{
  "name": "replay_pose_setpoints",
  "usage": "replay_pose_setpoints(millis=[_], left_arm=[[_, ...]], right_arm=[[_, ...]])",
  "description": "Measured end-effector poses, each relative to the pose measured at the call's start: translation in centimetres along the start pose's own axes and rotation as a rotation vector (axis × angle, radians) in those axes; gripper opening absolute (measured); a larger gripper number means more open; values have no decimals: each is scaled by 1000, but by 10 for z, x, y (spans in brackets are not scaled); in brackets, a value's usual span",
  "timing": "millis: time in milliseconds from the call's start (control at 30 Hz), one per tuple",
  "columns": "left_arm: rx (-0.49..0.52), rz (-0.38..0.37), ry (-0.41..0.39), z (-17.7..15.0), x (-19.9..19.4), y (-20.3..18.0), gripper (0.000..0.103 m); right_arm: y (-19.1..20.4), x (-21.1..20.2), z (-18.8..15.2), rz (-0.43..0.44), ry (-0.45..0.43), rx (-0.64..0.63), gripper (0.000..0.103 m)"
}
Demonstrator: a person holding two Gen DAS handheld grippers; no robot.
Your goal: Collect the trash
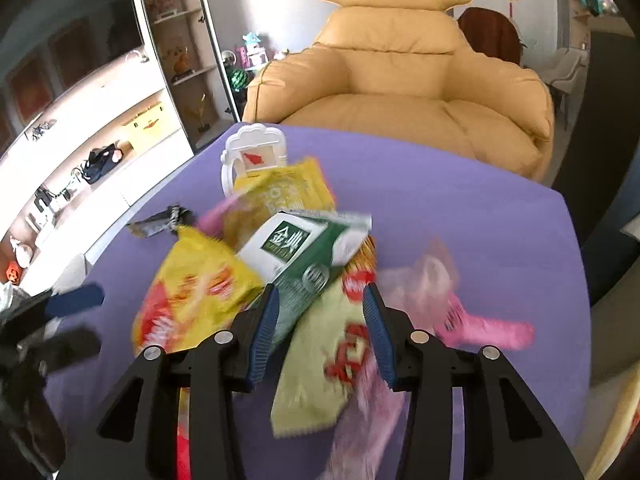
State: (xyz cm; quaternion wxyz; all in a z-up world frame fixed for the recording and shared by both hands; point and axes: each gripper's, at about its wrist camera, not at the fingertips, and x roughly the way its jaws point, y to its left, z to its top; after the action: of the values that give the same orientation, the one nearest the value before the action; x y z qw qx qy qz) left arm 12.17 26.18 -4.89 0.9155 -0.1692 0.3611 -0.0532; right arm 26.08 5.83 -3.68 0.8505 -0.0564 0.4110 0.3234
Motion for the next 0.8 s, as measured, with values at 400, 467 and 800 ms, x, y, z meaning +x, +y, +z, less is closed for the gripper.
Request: replay_pose_setpoints(millis=[400, 467, 800], left_arm=[[-12, 32, 13, 3, 10, 11, 72], [17, 41, 14, 6, 15, 6, 73], [272, 260, 70, 19, 66, -40, 56]], right_arm=[[-8, -4, 10, 25, -13, 50, 42], [-14, -14, -1, -22, -25, 10, 42], [-62, -45, -39, -120, -13, -5, 42]])
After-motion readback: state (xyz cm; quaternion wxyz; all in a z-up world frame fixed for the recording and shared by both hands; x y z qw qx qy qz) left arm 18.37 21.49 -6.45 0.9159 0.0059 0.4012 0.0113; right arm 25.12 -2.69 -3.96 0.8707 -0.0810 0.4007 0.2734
